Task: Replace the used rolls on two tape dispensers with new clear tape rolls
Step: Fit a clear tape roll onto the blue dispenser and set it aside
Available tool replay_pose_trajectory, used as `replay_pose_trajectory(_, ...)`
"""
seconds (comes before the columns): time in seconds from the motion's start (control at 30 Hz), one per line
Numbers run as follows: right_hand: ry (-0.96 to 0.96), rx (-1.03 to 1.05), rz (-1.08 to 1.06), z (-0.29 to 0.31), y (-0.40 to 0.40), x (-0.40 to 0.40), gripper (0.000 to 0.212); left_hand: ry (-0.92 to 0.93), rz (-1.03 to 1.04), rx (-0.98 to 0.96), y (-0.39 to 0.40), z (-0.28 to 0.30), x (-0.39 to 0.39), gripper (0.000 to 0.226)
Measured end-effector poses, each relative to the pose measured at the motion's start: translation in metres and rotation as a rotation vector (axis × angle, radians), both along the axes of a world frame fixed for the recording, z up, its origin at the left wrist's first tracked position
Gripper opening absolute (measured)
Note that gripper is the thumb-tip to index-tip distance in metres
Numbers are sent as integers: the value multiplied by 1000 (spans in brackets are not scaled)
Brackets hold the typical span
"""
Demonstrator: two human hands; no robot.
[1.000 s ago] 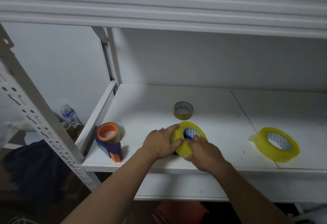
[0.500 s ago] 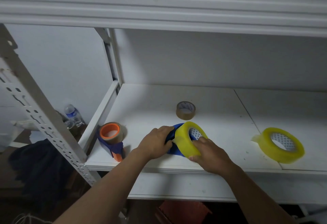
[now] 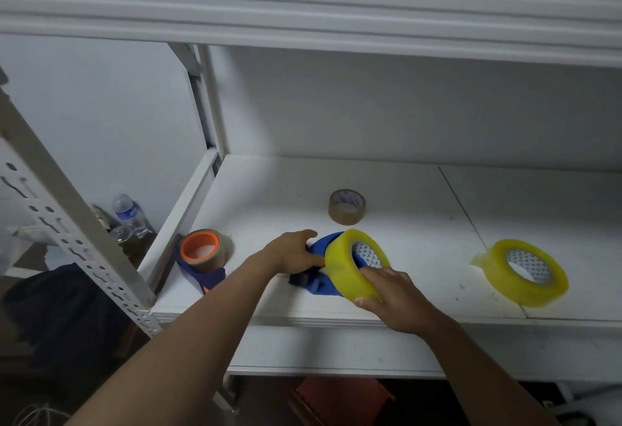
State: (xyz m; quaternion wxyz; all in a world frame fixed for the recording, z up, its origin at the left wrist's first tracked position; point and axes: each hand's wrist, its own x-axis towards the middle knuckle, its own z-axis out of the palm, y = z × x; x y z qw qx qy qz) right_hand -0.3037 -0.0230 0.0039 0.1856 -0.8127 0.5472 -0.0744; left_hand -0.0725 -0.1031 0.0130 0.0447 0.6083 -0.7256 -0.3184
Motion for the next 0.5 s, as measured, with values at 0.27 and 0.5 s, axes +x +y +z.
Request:
replay_pose_trajectory(0.27, 18, 145, 24, 12, -8, -12, 55, 357, 205, 338, -15, 8, -3, 41)
replay_pose_trajectory(0.5, 20, 180, 38, 11, -14, -15, 58, 666, 206, 340, -27, -13, -26, 34)
